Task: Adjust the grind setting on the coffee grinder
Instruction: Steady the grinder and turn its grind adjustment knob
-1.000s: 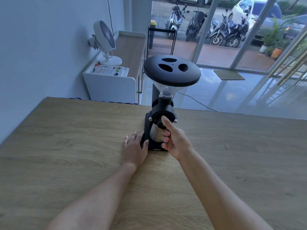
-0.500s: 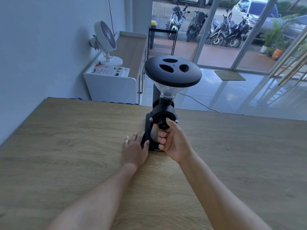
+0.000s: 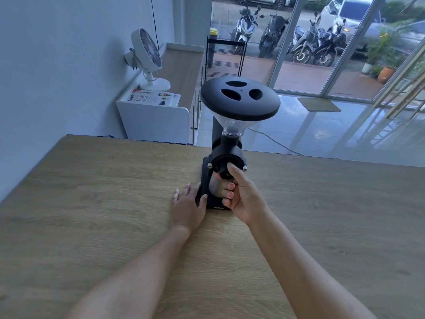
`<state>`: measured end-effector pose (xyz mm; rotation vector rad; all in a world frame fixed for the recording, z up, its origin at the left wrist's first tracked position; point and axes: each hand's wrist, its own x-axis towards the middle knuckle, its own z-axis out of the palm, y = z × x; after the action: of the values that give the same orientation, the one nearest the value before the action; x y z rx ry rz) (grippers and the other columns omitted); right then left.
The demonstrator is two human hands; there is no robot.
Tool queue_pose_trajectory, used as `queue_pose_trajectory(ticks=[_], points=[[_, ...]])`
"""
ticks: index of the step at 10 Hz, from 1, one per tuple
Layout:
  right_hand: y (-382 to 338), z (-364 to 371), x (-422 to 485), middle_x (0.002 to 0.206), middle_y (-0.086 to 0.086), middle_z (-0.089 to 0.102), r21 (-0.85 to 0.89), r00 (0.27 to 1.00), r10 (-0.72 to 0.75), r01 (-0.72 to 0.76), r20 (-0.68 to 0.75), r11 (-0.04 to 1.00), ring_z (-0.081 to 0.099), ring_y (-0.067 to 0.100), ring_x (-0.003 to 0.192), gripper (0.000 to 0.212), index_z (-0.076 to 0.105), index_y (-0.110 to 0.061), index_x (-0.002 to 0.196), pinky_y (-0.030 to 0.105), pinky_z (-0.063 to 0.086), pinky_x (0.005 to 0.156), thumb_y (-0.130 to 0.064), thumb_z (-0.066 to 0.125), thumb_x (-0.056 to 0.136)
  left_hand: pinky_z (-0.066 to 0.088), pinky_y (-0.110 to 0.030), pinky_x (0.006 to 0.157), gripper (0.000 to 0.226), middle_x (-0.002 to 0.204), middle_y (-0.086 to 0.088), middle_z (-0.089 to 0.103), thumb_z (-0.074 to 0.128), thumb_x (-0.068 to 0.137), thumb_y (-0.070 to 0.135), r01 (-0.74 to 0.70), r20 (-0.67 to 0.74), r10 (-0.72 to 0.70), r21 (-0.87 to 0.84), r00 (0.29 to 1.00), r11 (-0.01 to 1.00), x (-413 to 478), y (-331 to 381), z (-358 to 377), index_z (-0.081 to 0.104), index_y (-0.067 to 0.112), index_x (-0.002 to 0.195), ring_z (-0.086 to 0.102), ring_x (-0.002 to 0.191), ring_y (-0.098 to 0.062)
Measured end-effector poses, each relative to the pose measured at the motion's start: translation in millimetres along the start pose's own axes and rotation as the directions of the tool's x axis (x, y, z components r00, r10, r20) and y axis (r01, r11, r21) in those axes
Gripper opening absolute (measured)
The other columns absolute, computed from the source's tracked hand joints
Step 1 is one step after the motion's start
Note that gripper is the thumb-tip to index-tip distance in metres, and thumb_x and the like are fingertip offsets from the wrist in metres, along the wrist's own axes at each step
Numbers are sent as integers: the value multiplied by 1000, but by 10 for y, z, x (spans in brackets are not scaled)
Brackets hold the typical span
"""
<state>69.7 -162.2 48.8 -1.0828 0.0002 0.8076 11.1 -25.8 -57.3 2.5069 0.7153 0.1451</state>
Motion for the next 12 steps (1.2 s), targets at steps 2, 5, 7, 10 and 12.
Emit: queue_pose_trajectory(ticks=[2, 5, 7, 10, 12], points=[[-1, -2, 8, 55, -6, 40, -11, 1000, -1, 1, -5, 1000, 40, 6, 42, 42, 67, -5, 102, 22, 36, 40, -45, 66, 91, 8, -39, 118, 52, 156, -3, 26, 32, 97, 51, -1, 4, 1, 13, 1000, 1000, 12, -15, 21, 25, 36, 147, 11, 144, -31], [-1, 5, -4, 55, -6, 40, -4, 999, -5, 4, -48, 1000, 39, 6, 42, 56, 62, -4, 112, 22, 35, 40, -44, 77, 76, 9, -40, 119, 52, 156, -3, 25, 32, 97, 52, 3, 11, -3, 2, 1000, 1000, 17, -31, 35, 25, 37, 146, 9, 144, -32], [1, 1, 5, 54, -6, 41, 4, 999, -2, 2, -51, 1000, 39, 6, 42, 64, 58, -5, 115, 21, 36, 39, -45, 80, 70, 10, -41, 120, 53, 156, -3, 25, 31, 96, 53, 3, 15, -3, 12, 1000, 1000, 30, -43, 51, 24, 37, 146, 9, 144, -33], [-15, 29, 11, 52, -7, 40, -17, 998, 1, -2, -68, 1000, 39, 5, 41, 63, 57, -8, 110, 21, 34, 39, -44, 83, 66, 10, -41, 120, 52, 156, -3, 25, 31, 97, 52, 1, 8, -1, 3, 1000, 1000, 20, -28, 28, 25, 36, 146, 9, 144, -32], [-12, 29, 18, 51, -8, 39, -27, 998, 5, -7, -67, 1000, 38, 5, 41, 56, 58, -11, 104, 20, 34, 39, -45, 82, 67, 9, -40, 119, 52, 156, -4, 26, 32, 97, 50, -5, 0, 5, -5, 1000, 1000, 12, -14, 9, 27, 35, 146, 11, 144, -31]])
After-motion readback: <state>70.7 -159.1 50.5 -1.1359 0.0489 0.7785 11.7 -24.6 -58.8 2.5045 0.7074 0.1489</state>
